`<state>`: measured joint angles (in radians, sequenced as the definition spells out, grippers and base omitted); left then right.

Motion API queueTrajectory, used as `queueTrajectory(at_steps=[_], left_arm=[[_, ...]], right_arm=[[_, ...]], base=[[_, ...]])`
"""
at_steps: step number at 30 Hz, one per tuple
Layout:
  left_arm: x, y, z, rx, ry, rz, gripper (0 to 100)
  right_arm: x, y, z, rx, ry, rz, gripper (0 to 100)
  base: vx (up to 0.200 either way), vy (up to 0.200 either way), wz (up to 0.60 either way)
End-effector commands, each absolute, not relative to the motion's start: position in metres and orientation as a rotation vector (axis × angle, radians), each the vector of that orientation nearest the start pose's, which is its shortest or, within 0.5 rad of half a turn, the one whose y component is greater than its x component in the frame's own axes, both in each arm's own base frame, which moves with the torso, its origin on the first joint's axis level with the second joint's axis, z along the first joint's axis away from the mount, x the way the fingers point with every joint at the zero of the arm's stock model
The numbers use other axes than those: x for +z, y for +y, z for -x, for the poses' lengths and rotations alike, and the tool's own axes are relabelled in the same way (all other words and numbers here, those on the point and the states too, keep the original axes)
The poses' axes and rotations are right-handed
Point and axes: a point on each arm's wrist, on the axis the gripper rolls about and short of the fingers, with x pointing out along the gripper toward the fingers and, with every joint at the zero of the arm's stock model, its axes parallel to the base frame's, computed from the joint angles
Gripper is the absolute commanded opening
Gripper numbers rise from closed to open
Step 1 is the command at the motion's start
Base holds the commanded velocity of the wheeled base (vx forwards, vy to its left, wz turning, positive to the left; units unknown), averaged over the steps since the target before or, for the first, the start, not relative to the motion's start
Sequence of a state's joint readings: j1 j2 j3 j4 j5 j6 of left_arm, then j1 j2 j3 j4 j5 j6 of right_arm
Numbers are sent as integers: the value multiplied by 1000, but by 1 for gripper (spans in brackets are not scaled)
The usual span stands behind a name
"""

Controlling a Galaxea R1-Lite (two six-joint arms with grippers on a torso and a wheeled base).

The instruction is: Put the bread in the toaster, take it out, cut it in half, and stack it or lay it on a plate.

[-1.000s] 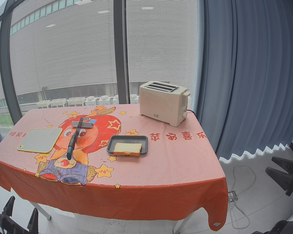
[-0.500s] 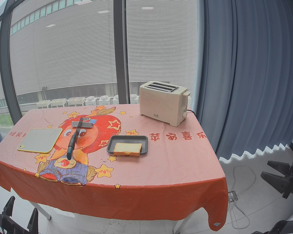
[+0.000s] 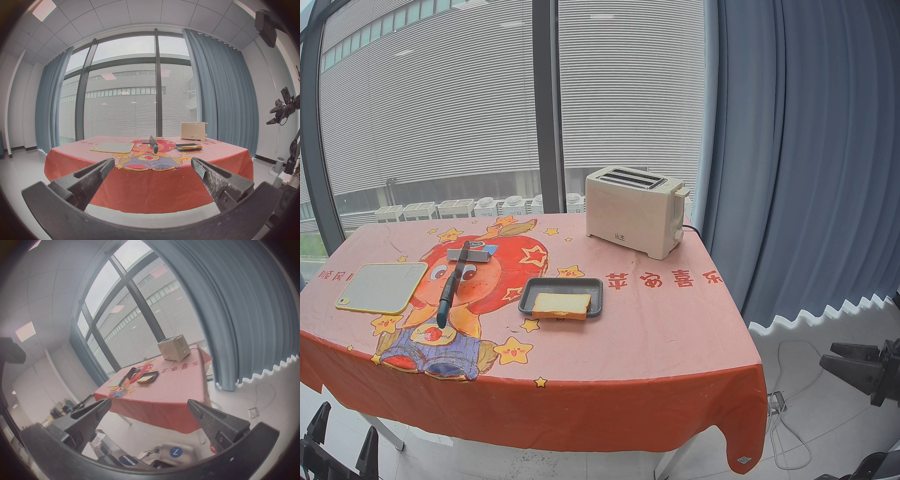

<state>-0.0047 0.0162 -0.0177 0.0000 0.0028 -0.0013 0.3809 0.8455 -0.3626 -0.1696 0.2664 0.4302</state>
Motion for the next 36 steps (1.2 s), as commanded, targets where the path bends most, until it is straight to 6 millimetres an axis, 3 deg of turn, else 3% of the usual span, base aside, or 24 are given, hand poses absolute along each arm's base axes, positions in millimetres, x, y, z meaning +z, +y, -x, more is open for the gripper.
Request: queueTrajectory(at_steps=[1, 10, 21, 36], left_arm=[[76, 0, 23, -2, 3, 2, 100], [76, 0, 23, -2, 3, 2, 100], [76, 0, 23, -2, 3, 2, 100], [76, 0, 23, -2, 2, 2, 100]], right_arm=[[182, 48, -77, 649, 504, -454, 100], [183, 57, -75, 688, 613, -615, 100], [190, 81, -96, 675, 748, -796, 100], [177, 120, -114, 682, 914, -950, 100]], base=[[0, 0, 0], [0, 0, 0], [0, 0, 0], [0, 0, 0]])
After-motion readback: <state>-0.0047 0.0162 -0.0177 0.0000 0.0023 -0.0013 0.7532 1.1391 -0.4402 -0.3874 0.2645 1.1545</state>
